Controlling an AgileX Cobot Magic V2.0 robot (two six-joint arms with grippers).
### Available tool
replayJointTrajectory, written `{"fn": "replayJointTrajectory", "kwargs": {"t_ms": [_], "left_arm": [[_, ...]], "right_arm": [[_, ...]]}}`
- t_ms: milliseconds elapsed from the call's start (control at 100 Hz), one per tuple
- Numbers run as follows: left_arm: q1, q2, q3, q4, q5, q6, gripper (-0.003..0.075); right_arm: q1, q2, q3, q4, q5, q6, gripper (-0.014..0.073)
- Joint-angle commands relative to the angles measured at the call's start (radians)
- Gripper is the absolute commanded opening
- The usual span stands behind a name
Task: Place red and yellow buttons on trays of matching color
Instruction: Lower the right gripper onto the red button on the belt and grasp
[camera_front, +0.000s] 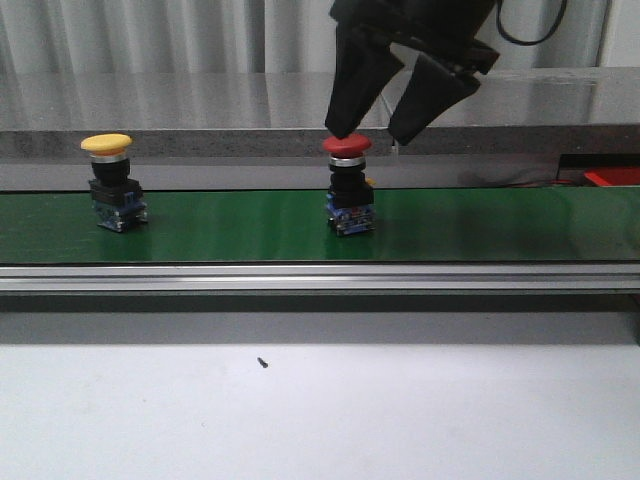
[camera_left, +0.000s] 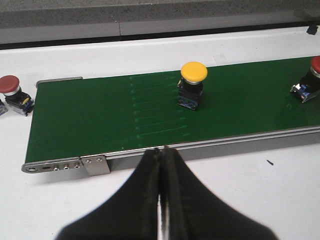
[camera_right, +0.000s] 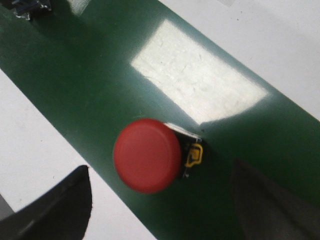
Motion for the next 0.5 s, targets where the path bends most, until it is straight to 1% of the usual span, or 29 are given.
{"fn": "replayJointTrajectory", "kwargs": {"t_ms": [0,130,170,220,270,320,390,440,490], "left_arm": [[-0.007,0.0,-0.025,-0.017,-0.068,0.0,-0.0019],[-0.007,0.0,-0.025,-0.017,-0.068,0.0,-0.0019],[-0.007,0.0,-0.025,-0.017,-0.068,0.0,-0.0019],[-0.007,0.0,-0.025,-0.017,-0.068,0.0,-0.0019],[-0.007,0.0,-0.025,-0.017,-0.068,0.0,-0.0019],[-0.007,0.0,-0.025,-0.017,-0.068,0.0,-0.0019],[-0.007,0.0,-0.025,-0.017,-0.068,0.0,-0.0019],[-0.007,0.0,-0.025,-0.017,-0.068,0.0,-0.0019],[-0.007,0.0,-0.025,-0.017,-0.068,0.0,-0.0019]], "right_arm": [[0.002,-0.016,-0.051,0.031,-0.028,-0.009,0.057],[0.002,0.031,-0.066,0.029,-0.028,-0.009,0.0566],[0.002,0.041,-0.068,0.029,-0.024,-0.009,0.0545],[0.002,0.048,-0.068,0.029,-0.022,-0.009,0.0491],[0.002,0.05,-0.068,0.029,-0.017,-0.009,0.0412],[0.002,0.05,-0.068,0.029,-0.013,-0.009,0.0311],[0.002,0.05,-0.068,0.028,-0.011,-0.009,0.0206],[0.002,0.048,-0.068,0.023,-0.01,-0.009,0.0166],[0.001,0.041,-0.068,0.014,-0.01,-0.009,0.016]]}}
